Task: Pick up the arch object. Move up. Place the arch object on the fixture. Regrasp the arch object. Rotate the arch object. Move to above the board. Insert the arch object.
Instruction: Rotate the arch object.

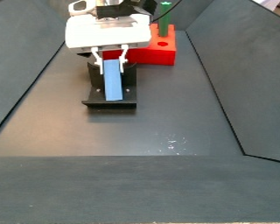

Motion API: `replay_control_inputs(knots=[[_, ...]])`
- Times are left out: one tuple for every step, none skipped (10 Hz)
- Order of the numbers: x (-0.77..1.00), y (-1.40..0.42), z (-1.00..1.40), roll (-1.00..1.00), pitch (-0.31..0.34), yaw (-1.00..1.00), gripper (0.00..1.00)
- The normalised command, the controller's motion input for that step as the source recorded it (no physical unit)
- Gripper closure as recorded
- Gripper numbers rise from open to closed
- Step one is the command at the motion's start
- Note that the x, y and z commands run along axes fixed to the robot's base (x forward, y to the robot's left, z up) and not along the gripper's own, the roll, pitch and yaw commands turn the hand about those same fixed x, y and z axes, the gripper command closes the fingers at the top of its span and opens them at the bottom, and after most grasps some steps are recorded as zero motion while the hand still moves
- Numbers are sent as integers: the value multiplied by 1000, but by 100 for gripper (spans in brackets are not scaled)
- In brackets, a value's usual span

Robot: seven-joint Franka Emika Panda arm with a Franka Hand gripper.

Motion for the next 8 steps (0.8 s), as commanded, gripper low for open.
replay_control_inputs(knots=[[-853,125,1000,0,0,0,100],[-852,121,1000,-25,-21,3,100],[-854,112,1000,-69,-51,10,100],[-855,107,1000,-76,-55,13,100],[-862,98,1000,-84,-66,8,100],[-866,95,1000,-88,-68,5,100],[-882,88,1000,-98,-69,-11,100],[-886,84,1000,-100,-70,-20,100]])
